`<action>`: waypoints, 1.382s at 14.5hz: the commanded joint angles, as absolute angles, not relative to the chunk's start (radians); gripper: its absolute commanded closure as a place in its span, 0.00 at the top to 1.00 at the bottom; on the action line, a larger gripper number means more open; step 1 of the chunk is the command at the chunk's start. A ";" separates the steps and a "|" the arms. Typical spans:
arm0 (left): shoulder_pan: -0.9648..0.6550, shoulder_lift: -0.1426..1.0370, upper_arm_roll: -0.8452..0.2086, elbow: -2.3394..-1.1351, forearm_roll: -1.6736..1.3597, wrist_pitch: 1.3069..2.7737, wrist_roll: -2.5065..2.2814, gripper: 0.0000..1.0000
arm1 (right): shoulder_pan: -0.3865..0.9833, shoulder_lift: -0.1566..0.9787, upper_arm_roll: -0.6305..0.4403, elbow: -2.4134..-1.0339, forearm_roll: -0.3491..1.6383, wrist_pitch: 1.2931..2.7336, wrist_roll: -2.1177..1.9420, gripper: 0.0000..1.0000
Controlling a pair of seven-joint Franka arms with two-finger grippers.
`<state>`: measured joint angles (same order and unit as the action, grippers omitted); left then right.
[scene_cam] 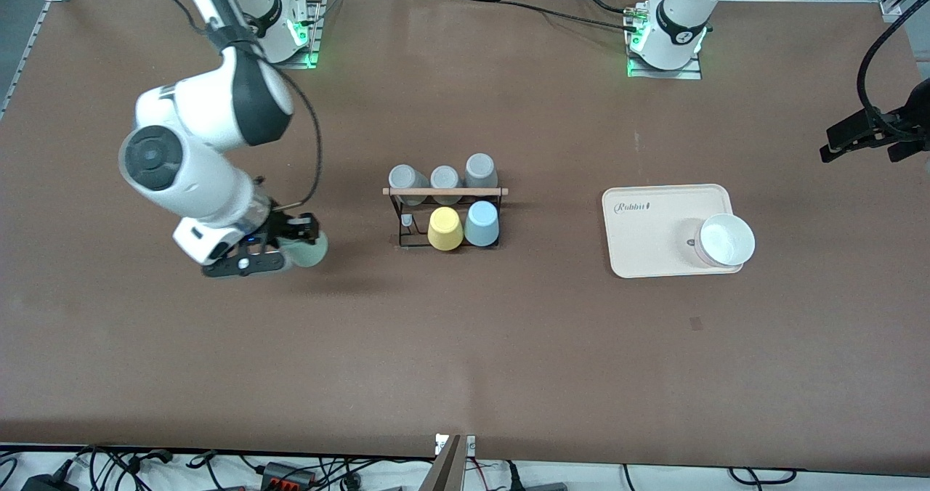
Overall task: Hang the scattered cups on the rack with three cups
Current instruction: 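Carry the pale teal cup with the right gripper to the rack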
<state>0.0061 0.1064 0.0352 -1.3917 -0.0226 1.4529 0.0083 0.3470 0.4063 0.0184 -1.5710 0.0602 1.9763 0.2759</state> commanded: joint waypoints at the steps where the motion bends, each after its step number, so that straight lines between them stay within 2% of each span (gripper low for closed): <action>1: 0.009 0.118 0.038 -1.350 -0.035 1.410 0.008 1.00 | 0.412 0.428 0.012 -1.522 0.071 1.956 0.414 0.24; 11: 0.015 0.112 0.038 -1.356 -0.028 1.420 0.023 1.00 | 0.575 0.483 0.012 -1.480 0.066 1.973 0.698 0.24; 20: 0.015 0.106 0.038 -1.364 -0.028 1.420 0.025 1.00 | 0.588 0.564 0.012 -1.453 0.069 1.993 0.712 0.24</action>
